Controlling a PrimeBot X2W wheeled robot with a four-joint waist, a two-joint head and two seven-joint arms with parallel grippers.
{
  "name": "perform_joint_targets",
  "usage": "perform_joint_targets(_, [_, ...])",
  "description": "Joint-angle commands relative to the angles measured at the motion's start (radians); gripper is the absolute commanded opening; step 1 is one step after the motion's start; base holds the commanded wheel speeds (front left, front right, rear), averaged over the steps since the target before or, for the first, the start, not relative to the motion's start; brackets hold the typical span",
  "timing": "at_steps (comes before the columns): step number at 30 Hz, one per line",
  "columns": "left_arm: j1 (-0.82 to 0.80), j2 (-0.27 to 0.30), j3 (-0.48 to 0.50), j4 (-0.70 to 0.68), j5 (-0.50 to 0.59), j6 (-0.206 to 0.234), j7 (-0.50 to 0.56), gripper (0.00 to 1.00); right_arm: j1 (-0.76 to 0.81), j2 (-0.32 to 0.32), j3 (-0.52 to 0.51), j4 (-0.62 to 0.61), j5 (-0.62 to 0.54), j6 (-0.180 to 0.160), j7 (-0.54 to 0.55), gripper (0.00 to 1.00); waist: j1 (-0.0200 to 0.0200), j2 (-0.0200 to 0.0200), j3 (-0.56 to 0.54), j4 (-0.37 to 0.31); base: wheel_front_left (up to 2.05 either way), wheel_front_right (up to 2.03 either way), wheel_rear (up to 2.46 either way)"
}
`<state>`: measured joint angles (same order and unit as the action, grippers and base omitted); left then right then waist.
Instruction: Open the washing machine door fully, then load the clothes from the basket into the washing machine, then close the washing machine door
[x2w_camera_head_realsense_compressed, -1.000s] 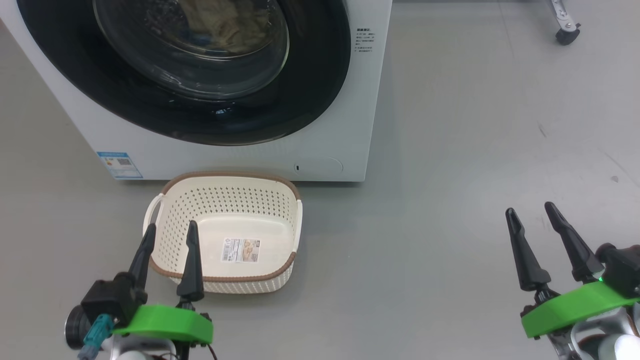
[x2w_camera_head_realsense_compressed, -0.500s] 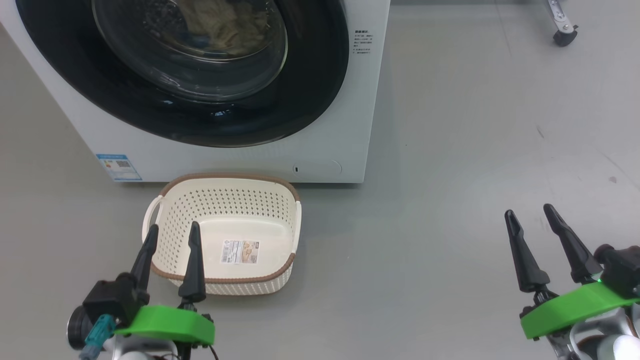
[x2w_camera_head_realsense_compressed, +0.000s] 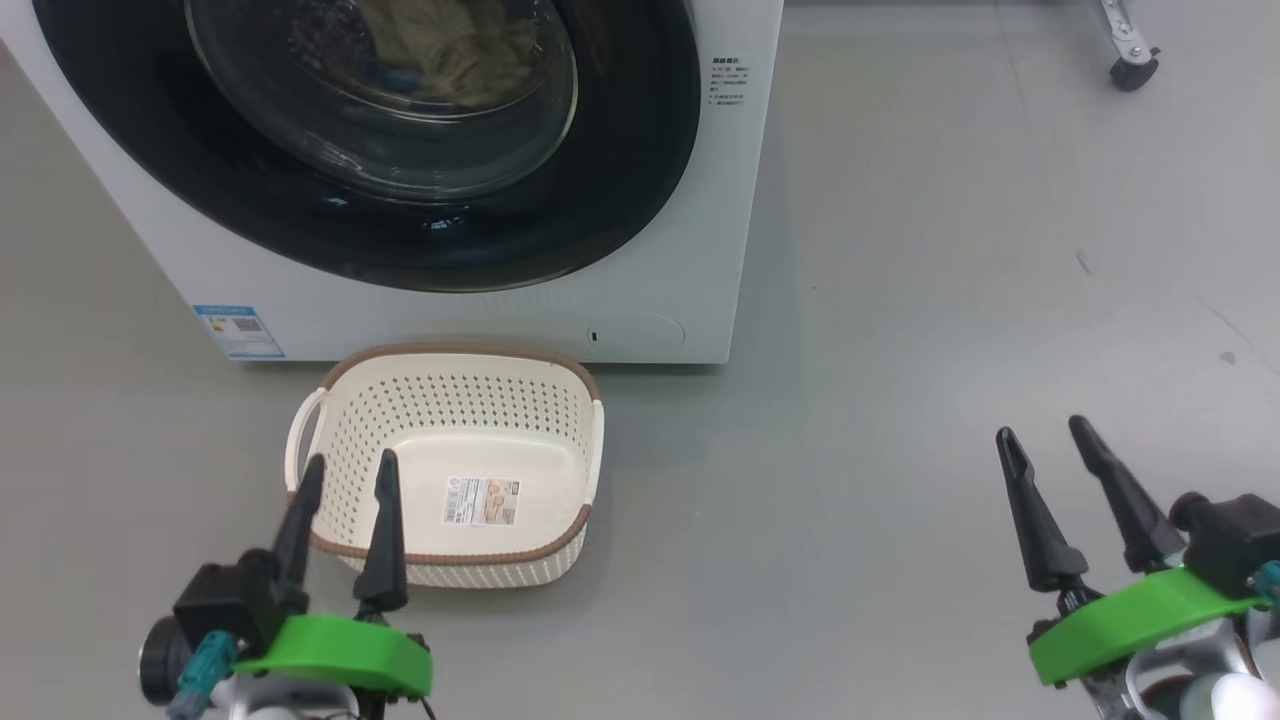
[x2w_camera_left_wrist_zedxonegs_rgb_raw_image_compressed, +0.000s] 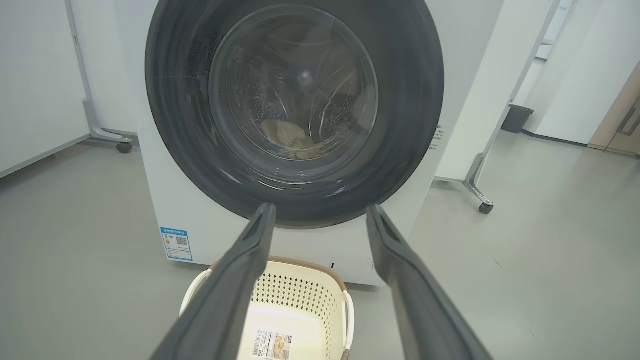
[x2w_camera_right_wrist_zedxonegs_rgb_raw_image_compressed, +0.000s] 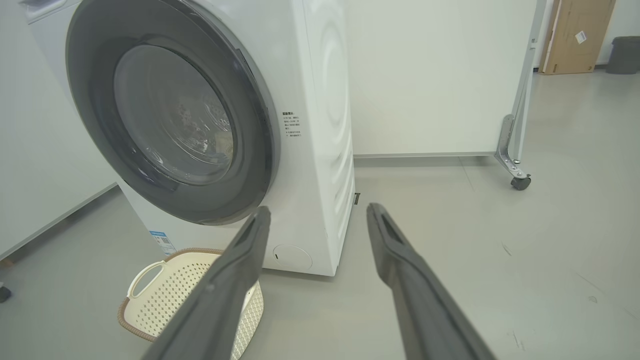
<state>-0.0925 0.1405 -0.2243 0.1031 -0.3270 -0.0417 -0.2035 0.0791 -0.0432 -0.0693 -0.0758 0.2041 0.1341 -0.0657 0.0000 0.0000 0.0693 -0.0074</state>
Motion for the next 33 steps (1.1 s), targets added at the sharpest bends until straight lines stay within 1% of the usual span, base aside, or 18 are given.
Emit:
perform_joint_targets(1, [0.001,-0.002,0.0,0.003,-0.001,-0.001,0.0,0.0,0.0,0.0,0.001,0.004,0.001,0.0,0.0,0.0,0.0,0.0,0.0,0.0,0.0,0.0,0.0])
perform_joint_targets(6, [0.043,-0.02,-0.015,0.092,0.0,-0.002,0.002,0.0,0.023,0.007,0.014,0.1,0.0,0.0,0.0,0.0,0.0,0.0,0.0,0.0,0.0,0.0,0.0])
perform_joint_targets(33, [0.03,-0.031,0.055,0.103,-0.281,-0.021,0.065,0.0,-0.02,-0.012,0.023,0.146,0.321,-0.001,0.021,0.0,0.0,0.0,-0.014,0.002,0.0,0.0,0.0])
